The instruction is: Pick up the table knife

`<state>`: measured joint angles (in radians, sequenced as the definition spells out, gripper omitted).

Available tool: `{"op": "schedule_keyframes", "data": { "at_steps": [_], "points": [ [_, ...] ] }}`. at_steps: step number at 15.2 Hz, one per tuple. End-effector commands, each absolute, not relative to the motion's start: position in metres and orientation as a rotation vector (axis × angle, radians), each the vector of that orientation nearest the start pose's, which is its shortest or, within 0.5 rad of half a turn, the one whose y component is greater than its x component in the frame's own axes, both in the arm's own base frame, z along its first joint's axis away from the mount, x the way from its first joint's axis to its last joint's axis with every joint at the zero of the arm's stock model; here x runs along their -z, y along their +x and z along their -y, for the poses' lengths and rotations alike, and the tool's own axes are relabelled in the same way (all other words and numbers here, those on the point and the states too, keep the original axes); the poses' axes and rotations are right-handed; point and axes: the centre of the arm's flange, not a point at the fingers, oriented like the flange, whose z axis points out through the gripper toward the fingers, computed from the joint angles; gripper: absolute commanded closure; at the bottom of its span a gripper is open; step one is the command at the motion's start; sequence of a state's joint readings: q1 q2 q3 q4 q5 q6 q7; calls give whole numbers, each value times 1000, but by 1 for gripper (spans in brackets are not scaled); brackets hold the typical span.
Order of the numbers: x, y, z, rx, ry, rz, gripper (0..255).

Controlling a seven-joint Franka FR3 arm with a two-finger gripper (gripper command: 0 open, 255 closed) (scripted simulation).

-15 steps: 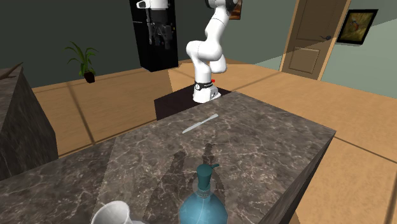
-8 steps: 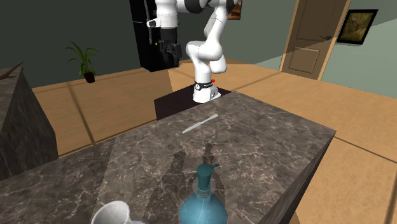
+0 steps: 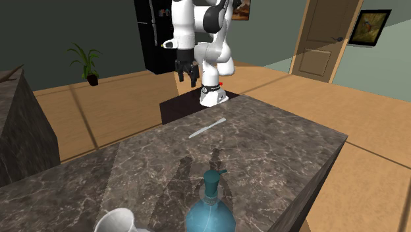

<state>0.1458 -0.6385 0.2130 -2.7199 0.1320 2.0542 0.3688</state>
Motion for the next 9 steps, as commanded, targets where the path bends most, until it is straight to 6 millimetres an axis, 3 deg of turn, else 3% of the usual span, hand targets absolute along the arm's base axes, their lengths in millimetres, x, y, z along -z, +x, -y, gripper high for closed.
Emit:
{"op": "schedule_keyframes", "data": {
  "at_steps": [1, 9],
  "points": [
    [-386, 320, -142, -37, -3150, -183, 0],
    [-314, 326, -215, -17, -3127, -169, 0]
  ]
}}
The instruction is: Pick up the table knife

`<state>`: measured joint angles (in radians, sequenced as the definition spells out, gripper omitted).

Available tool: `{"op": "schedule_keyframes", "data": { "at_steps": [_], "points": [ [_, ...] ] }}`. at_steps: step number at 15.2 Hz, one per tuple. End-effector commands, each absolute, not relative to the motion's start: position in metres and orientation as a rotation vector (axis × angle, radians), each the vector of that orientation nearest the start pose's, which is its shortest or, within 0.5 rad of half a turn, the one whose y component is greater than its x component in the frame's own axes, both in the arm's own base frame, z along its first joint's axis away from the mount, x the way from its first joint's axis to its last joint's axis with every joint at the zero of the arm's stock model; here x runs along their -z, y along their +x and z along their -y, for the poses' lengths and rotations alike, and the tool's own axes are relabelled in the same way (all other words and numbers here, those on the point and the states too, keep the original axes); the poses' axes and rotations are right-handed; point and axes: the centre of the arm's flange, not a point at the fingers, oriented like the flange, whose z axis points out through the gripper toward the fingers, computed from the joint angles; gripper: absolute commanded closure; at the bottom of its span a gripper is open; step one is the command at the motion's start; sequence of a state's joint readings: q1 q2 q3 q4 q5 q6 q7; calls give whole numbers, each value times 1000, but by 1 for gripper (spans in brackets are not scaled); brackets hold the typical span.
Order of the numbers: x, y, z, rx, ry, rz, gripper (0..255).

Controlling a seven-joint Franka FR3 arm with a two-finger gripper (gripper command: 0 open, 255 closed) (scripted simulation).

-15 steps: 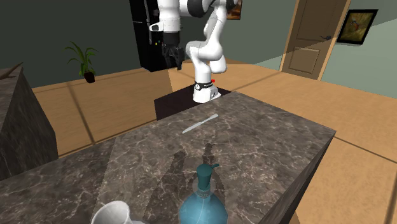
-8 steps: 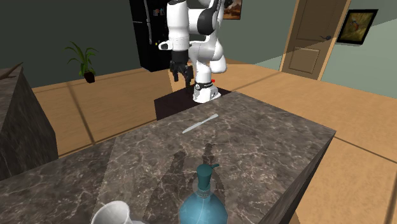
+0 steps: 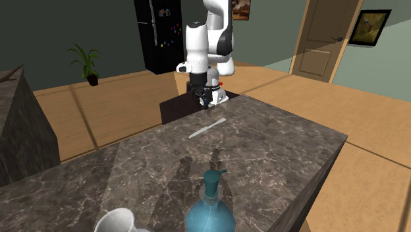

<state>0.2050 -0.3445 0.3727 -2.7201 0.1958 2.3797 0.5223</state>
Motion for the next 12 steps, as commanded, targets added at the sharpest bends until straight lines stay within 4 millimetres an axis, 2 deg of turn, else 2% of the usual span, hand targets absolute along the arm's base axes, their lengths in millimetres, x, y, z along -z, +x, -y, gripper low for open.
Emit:
{"op": "schedule_keyframes", "data": {
  "at_steps": [1, 4, 12],
  "points": [
    [-305, 327, -224, -14, -3124, -168, 0],
    [-279, 330, -252, -6, -3116, -163, 0],
    [-237, 330, -253, -6, -3115, -163, 0]
  ]
}}
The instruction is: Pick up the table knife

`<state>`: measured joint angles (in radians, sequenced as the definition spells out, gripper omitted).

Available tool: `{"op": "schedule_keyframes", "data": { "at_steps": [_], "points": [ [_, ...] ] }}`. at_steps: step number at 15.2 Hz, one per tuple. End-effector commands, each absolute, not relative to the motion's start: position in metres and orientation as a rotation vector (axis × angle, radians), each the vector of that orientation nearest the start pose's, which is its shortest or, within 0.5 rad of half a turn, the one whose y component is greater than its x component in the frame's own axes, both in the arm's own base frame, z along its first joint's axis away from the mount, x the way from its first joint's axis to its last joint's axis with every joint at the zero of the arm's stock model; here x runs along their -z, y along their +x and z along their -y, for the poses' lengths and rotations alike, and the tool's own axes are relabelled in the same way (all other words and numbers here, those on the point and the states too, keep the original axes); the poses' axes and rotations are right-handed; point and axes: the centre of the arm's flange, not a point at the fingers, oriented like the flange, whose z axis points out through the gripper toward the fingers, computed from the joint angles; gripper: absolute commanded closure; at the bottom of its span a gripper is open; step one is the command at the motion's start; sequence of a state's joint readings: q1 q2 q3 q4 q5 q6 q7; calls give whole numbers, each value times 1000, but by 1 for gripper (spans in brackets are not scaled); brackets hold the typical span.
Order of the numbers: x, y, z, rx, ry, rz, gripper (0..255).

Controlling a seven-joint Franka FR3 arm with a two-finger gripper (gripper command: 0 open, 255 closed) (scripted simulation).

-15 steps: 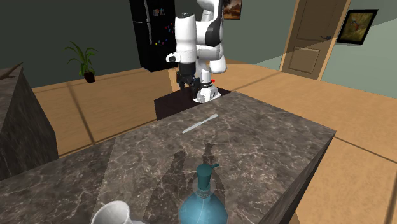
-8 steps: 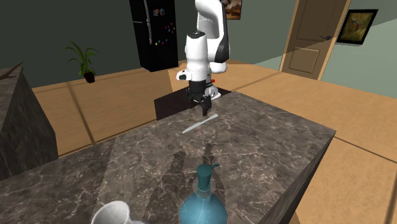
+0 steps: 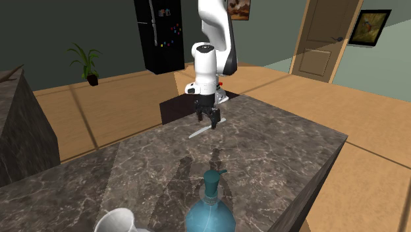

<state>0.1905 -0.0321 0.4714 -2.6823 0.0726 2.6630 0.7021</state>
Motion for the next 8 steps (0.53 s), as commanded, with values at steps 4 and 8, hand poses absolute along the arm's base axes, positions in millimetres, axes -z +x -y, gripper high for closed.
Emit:
{"op": "schedule_keyframes", "data": {
  "at_steps": [4, 8],
  "points": [
    [-238, 331, -253, -6, -3115, -163, 255],
    [-238, 331, -253, -6, -3115, -163, 255]
  ]
}}
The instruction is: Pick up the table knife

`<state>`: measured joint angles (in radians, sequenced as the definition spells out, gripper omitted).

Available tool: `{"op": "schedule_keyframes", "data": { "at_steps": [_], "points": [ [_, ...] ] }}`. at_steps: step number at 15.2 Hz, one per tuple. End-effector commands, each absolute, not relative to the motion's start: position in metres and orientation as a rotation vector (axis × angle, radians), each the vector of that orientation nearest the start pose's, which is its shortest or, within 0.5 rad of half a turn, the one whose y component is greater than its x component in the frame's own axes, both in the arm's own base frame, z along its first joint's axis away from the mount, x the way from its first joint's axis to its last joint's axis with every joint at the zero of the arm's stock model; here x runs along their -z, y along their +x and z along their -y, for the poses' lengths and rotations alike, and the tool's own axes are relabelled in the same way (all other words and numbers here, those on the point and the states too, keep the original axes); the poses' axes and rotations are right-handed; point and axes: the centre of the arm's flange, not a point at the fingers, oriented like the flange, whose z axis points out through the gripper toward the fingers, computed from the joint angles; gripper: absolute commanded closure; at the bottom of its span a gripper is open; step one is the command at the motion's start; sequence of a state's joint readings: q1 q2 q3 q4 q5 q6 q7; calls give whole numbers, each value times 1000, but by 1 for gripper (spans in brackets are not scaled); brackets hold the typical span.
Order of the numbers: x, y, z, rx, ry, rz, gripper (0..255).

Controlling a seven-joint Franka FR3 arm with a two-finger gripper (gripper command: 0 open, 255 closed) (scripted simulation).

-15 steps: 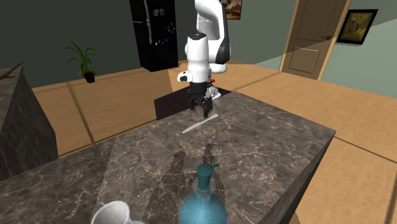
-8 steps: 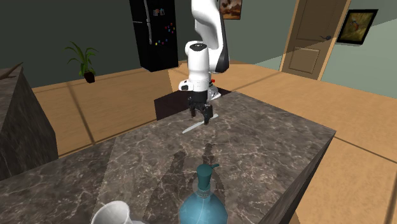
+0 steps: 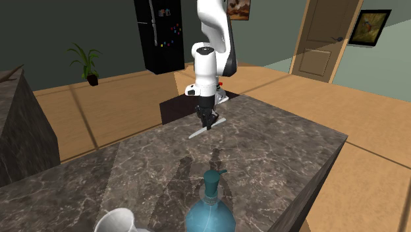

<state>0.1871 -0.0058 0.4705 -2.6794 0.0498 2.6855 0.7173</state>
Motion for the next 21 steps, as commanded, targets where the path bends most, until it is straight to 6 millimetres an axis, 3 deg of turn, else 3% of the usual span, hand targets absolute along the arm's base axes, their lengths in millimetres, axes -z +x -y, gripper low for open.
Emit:
{"op": "schedule_keyframes", "data": {
  "at_steps": [1, 4, 19, 21],
  "points": [
    [-238, 331, -253, -6, -3115, -163, 255],
    [-237, 330, -253, -6, -3115, -163, 255],
    [-316, 330, -253, -6, -3115, -163, 255],
    [-317, 330, -253, -6, -3115, -163, 255]
  ]
}}
